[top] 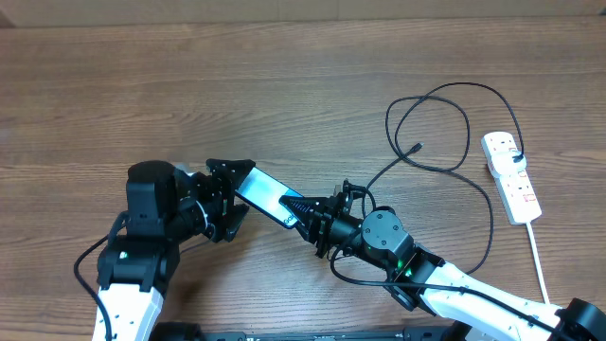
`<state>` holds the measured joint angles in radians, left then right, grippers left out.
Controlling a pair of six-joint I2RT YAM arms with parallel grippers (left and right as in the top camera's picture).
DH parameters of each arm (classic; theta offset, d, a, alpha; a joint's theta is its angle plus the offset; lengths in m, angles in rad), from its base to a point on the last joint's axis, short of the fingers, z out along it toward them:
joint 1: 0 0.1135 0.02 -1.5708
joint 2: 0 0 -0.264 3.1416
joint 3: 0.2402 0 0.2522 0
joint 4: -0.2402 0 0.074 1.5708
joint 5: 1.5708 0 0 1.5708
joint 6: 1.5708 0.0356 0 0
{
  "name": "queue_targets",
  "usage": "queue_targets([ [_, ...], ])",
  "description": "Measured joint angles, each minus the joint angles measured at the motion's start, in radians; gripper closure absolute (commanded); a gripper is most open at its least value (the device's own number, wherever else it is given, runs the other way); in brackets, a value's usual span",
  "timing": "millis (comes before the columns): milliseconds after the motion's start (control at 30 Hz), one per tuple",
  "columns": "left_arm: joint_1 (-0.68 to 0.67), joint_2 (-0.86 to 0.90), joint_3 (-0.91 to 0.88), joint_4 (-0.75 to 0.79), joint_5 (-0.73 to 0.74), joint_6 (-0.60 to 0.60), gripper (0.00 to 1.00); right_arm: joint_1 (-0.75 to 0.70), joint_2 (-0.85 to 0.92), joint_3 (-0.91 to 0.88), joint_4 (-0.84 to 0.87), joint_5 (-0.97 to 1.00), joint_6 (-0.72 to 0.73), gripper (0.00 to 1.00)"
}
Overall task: Plug charger to phone and switch on socket
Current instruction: 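Reach the left gripper back and regrasp the phone from the right gripper, then open the right gripper and withdraw it from the phone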
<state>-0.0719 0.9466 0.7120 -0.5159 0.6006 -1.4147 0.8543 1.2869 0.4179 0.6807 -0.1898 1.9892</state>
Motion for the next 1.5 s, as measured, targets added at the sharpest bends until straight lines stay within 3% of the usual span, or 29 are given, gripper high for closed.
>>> queue_targets([
  [533, 0.0, 0.062, 0.0, 0.084, 0.055, 0.008, 0.32, 0.005, 0.0, 0.0, 0.0, 0.007, -0.008, 0.96],
  [700, 0.0, 0.062, 0.0, 0.084, 0.059, 0.01, 0.46, 0.005, 0.0, 0.0, -0.001, 0.032, -0.066, 0.96],
  [1100, 0.0, 0.062, 0.0, 0.087, 0.08, 0.011, 0.56, 0.006, 0.013, 0.001, -0.001, 0.087, -0.103, 0.96],
  [1367, -0.037, 0.064, -0.003, 0.152, 0.076, 0.011, 0.58, 0.005, 0.042, 0.023, 0.008, 0.105, -0.103, 0.96],
  [1500, -0.045, 0.064, -0.003, 0.158, 0.078, 0.01, 0.66, 0.006, 0.05, 0.023, 0.037, 0.103, -0.096, 0.96],
])
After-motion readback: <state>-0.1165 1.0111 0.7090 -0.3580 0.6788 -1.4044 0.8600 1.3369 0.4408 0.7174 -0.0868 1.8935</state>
